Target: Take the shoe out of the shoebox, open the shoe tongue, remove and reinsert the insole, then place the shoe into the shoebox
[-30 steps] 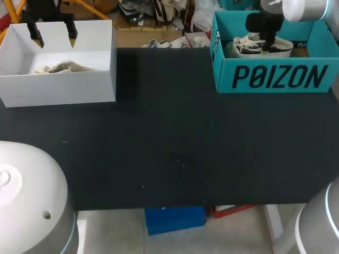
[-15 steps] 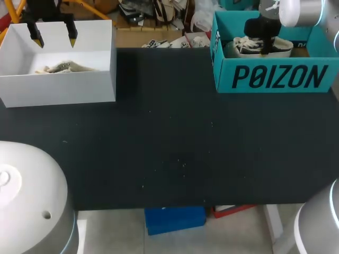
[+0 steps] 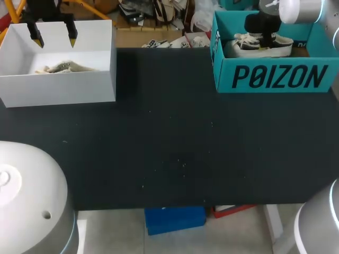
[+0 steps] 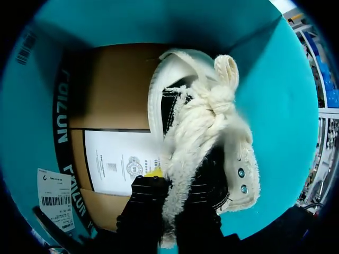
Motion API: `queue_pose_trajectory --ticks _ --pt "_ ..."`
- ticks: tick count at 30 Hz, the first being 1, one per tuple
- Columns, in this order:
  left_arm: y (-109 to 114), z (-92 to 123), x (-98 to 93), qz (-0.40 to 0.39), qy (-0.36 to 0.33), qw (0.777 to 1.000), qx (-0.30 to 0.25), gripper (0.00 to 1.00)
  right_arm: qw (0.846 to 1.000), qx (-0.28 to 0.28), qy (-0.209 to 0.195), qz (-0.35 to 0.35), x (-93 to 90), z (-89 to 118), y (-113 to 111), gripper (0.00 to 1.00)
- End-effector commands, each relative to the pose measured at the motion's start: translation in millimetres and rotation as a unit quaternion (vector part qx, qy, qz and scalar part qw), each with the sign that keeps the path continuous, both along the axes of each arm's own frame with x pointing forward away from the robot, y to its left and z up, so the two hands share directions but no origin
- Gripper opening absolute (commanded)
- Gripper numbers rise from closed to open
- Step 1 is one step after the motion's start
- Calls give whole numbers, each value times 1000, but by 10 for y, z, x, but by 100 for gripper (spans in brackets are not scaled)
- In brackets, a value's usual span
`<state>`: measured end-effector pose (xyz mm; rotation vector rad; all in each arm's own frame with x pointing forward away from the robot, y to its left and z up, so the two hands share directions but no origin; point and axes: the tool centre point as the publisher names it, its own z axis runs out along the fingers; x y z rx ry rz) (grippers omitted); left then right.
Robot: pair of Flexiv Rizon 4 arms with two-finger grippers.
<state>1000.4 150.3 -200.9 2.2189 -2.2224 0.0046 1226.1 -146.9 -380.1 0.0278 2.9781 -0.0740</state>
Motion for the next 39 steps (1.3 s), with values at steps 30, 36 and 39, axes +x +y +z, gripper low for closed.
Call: queue_pose_trajectory --ticks 30,36,39 --pt "-2 6 -3 0 1 1000 1 100 984 -44 -173 -9 -1711 2136 25 0" --pt "-2 6 -3 0 1 1000 1 100 978 -64 -195 -22 -2150 2459 498 0" --pt "-2 6 -3 0 1 1000 1 100 976 -69 -202 -29 -2407 2587 772 0"
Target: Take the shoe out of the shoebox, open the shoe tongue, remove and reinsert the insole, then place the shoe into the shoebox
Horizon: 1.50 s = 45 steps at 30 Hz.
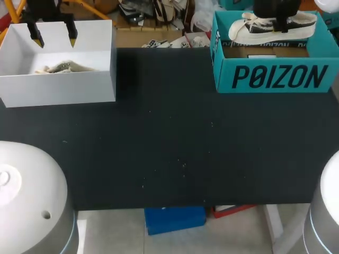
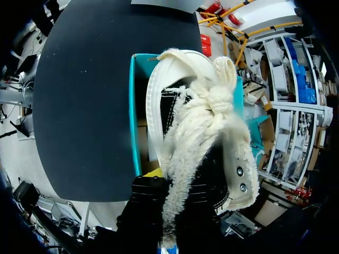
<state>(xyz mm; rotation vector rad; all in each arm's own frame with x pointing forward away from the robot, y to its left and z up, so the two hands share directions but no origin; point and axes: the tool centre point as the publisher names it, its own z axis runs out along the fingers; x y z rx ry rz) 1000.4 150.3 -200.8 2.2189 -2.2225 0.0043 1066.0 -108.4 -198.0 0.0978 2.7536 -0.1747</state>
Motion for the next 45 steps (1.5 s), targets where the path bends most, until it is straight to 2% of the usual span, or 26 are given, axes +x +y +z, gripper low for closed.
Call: queue_pose_trajectory --ticks 1,8,13,17,21,29,37,45 --pt "-2 5 -2 0 1 1000 1 100 995 -36 -95 -5 -908 809 495 0" --pt "-2 5 -2 0 1 1000 1 100 995 -31 -98 -6 -1578 912 1214 0" --pt "-2 5 -2 0 1 1000 1 100 996 -7 -94 -1 -1981 831 1675 0" --pt "-2 5 -2 0 1 1000 1 100 997 7 -78 15 -2208 648 2011 0" --pt "-2 5 -2 0 1 1000 1 100 996 2 -76 38 -2332 410 2249 0" --pt "-2 5 -2 0 1 1000 1 100 996 28 -59 57 -2518 -83 2597 0" --pt "-2 5 -2 0 1 1000 1 100 995 55 -42 70 -2549 -554 2861 0" --pt "-2 5 -2 0 1 1000 1 100 992 72 -41 98 -2540 -1067 3078 0"
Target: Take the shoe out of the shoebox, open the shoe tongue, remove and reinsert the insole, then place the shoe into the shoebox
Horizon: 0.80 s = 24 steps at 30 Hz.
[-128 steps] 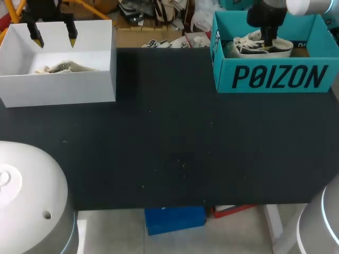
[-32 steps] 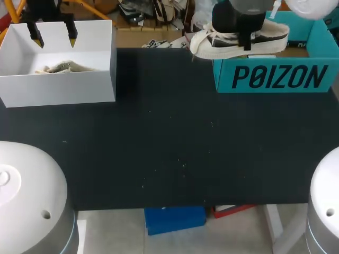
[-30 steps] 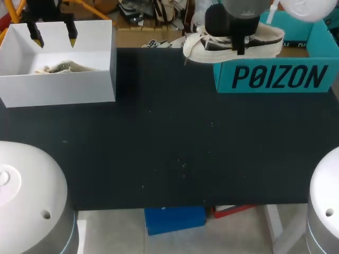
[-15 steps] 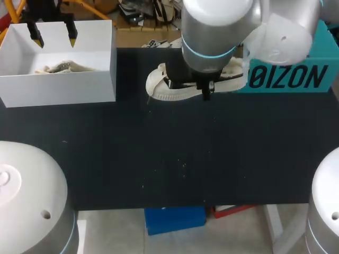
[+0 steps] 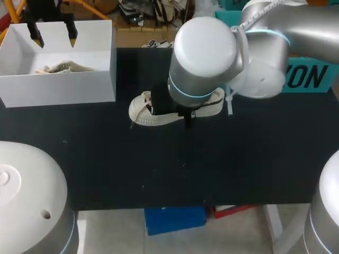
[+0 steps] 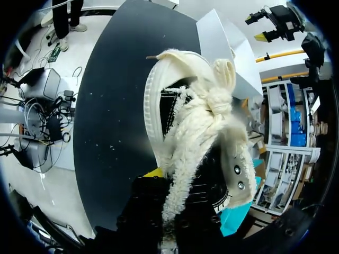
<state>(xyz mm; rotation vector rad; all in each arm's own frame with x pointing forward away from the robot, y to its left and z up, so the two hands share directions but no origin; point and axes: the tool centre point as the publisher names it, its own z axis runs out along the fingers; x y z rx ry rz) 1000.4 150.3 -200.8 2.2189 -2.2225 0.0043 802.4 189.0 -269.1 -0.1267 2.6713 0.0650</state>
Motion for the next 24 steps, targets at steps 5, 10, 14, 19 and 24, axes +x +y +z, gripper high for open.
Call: queue_pose_trajectory --ticks 5,10,14,19,24 --pt "-1 5 -2 0 1 1000 1 100 1000 12 12 2 112 -696 166 0" --pt "-1 5 -2 0 1 1000 1 100 1000 19 22 -5 156 -1033 187 0" --pt "-1 5 -2 0 1 1000 1 100 999 20 19 -18 239 -1234 184 0" --pt "-1 5 -2 0 1 1000 1 100 1000 11 21 -19 321 -1422 209 0" --pt "-1 5 -2 0 1 1000 1 100 999 5 31 -20 330 -1469 199 100"
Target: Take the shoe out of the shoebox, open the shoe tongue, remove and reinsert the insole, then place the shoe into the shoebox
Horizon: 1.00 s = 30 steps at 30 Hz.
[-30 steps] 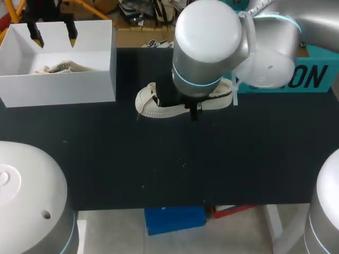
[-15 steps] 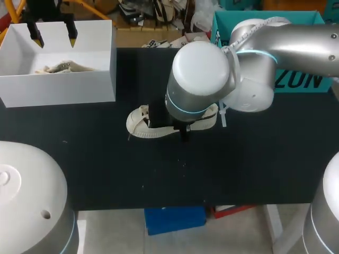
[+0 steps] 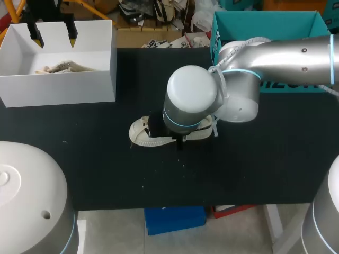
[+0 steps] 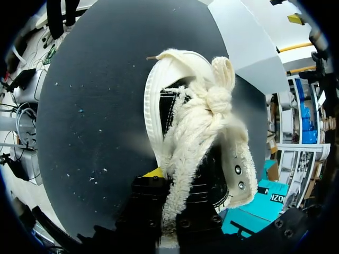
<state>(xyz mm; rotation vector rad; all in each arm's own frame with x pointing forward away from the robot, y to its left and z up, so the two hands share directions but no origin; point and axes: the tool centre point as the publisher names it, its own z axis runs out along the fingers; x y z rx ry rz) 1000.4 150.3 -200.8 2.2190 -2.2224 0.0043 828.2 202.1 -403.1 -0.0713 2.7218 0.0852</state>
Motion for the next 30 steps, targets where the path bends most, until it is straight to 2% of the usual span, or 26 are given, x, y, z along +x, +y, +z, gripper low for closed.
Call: queue_pose_trajectory --ticks 1,7,15,18,20,23,30 --pt "-2 5 -2 0 1 1000 1 100 1000 -5 6 -2 63 -114 54 100" --pt "-2 5 -2 0 1 1000 1 100 1000 0 27 -7 -29 244 -114 100" --pt "-2 5 -2 0 1 1000 1 100 996 6 79 38 -101 725 -246 100" --pt "-2 5 -2 0 1 1000 1 100 993 27 94 64 -93 867 -284 100" --pt "-2 5 -2 0 1 1000 1 100 986 82 107 94 -82 955 -296 100" --pt "-2 5 -2 0 1 1000 1 100 970 134 127 159 -90 1069 -314 100" --pt "-2 5 -2 0 1 1000 1 100 970 134 127 159 -90 1069 -314 100"
